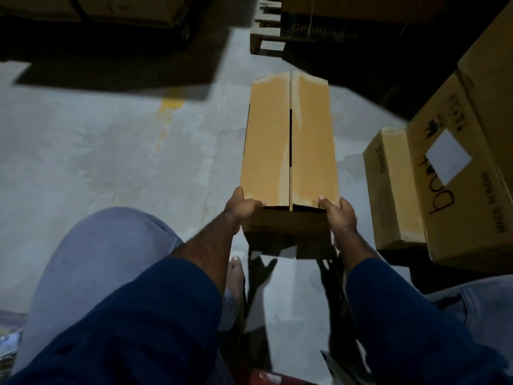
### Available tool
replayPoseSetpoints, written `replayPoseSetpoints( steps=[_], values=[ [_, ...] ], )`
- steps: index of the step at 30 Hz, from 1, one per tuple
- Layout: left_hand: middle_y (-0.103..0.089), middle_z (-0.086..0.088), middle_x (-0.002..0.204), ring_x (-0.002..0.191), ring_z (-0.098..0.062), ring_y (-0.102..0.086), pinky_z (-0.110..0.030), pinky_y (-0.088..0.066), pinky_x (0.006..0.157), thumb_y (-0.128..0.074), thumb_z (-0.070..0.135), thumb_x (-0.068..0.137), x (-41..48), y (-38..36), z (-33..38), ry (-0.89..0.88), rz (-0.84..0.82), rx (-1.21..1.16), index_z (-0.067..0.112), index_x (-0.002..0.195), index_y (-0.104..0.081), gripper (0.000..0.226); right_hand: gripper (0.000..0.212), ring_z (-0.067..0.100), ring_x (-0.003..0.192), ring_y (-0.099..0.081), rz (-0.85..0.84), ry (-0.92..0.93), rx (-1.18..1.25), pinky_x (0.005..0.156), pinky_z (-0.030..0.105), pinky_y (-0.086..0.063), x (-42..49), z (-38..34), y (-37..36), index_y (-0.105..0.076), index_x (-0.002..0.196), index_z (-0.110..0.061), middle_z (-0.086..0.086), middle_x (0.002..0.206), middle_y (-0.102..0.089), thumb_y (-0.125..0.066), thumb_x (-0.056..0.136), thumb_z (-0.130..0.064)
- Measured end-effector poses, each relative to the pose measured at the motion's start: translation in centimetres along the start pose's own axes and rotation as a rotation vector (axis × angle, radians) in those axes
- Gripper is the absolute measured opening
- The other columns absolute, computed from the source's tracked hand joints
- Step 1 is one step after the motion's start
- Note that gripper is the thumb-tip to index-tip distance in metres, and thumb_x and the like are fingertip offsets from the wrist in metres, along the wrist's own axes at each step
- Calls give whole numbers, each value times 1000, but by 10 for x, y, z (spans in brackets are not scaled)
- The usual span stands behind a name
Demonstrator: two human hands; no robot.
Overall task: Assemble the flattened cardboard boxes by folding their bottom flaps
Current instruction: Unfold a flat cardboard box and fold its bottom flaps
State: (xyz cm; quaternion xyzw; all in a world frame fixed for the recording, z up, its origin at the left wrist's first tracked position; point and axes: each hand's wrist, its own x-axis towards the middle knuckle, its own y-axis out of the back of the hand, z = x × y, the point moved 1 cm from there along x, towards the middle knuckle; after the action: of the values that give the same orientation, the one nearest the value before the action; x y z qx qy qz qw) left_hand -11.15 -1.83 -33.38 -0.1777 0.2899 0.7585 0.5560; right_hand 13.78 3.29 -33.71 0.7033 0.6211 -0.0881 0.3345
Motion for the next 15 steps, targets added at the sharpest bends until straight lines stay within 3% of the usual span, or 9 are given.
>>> replayPoseSetpoints(
  steps=[7,10,13,15],
  values=[
    [-60,1,131,116,-24,-59,-45,-53,102,-93,36,61,-30,8,-24,20,11,89,16,138,-47,92,72,41,131,-52,99,-174,-151,97,42,-47,-55,1,2,-45,149,-7,19,147,-52,-68,94,-49],
    [-64,-4,126,112,-27,-62,-46,-57,96,-92,49,39,-41,7,-45,54,33,112,18,136,-49,111,57,41,117,-59,79,-272,-179,83,37,-49,-73,10,10,-54,137,-3,21,131,-61,-64,95,-40],
    [-65,-6,117,106,-27,-63,-47,-56,95,-94,37,48,-57,6,-50,84,6,137,16,127,-52,92,47,37,98,-62,27,-344,-206,86,39,-54,-90,18,20,-64,113,-3,15,102,-64,-58,85,-40],
    [-65,-8,117,106,-27,-63,-47,-56,96,-93,27,59,-66,6,-49,101,0,144,14,123,-53,76,44,35,97,-61,-35,-378,-194,84,37,-53,-76,29,23,-63,109,-3,14,102,-63,-57,83,-39]
  ],
)
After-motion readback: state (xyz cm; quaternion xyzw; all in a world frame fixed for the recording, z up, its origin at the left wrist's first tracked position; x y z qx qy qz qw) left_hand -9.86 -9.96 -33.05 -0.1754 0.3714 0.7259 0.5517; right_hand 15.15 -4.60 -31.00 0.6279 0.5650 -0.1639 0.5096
